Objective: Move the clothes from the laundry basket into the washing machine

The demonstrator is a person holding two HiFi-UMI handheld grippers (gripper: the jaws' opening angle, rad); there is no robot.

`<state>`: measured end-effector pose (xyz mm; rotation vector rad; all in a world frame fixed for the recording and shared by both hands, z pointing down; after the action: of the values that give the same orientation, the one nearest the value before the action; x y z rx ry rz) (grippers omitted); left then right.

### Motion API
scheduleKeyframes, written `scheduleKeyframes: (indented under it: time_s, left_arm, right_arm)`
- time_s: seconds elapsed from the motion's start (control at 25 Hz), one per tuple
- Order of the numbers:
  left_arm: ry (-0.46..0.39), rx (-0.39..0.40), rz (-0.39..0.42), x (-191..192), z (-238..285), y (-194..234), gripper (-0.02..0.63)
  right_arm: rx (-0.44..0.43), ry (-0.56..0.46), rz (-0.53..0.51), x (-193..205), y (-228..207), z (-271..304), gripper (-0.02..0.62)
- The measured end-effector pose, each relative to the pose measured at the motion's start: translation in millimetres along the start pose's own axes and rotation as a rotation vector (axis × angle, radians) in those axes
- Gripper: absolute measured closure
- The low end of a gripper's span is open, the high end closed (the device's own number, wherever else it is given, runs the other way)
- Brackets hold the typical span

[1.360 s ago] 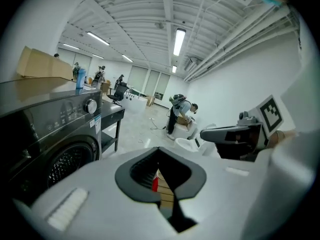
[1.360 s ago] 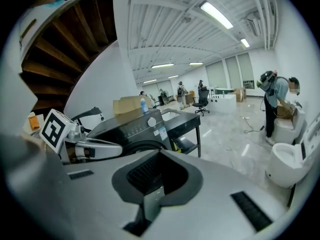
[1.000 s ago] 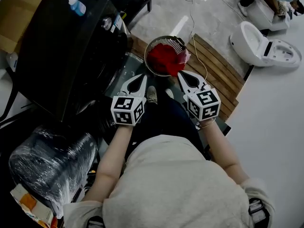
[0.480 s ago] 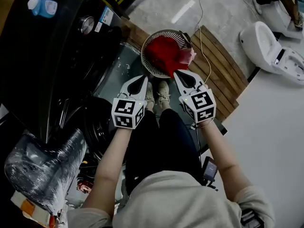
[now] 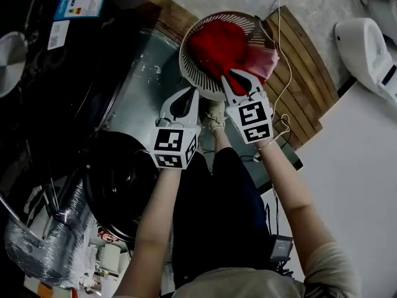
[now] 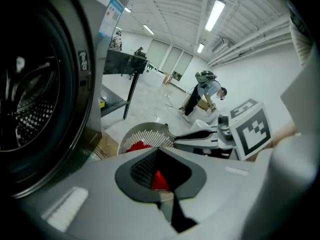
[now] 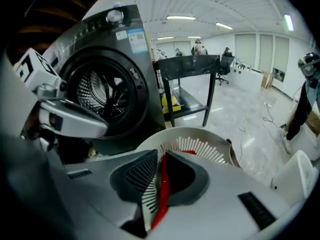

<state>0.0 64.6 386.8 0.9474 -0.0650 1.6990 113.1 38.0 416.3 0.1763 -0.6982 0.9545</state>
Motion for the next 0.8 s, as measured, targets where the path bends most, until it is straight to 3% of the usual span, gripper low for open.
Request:
scheduleKeyframes:
  time_s: [0.04,0.12,0.16,0.32,0.6,0.72,0.8]
  left_arm:
    - [0.002,-0.022,-0.013,9,8,10,0.597]
    - [0.011,-0.078,-0.032,26,21,29,0.597]
    - [0.017,-0.097,-0.045,33,27,37,0.597]
    - [0.020,-0.123,-0.080,50,46,59,0.597]
    - [0.008,-0.102,-0.064,59,67,73,0.597]
    - [0.004,-0.072,-0.078,65,66,74,0.597]
    - [-0.002,-0.055,-0.065,68,65,72,0.597]
  right_arm:
    - [0.015,0.010,-0.009,8,-3,20,0.574]
    - [0.004,0.050,-0.031,25,-5,59,0.470]
    - [-0.011,0.077,-0.043,33,-6,77,0.453]
    - [-0.037,0.177,-0.141,61,-20,141,0.448]
    - [-0.102,0.355,-0.291,107,-45,218,0.418]
    - [-0.120,0.415,-0.292,128,-47,238,0.397]
    - [-0.087,0.456,-0.246,143,-56,246,0.399]
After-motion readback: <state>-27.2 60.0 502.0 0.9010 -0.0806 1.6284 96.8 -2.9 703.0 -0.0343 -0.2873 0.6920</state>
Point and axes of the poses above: the fingertips, and each gripper's own axes: z forward along the fingers, y to its left, x out of its underside, the point moved 4 cm from there along -z, backward along the fingers, and after that the axes turned 1 degree about x, right-handed, at the moved point
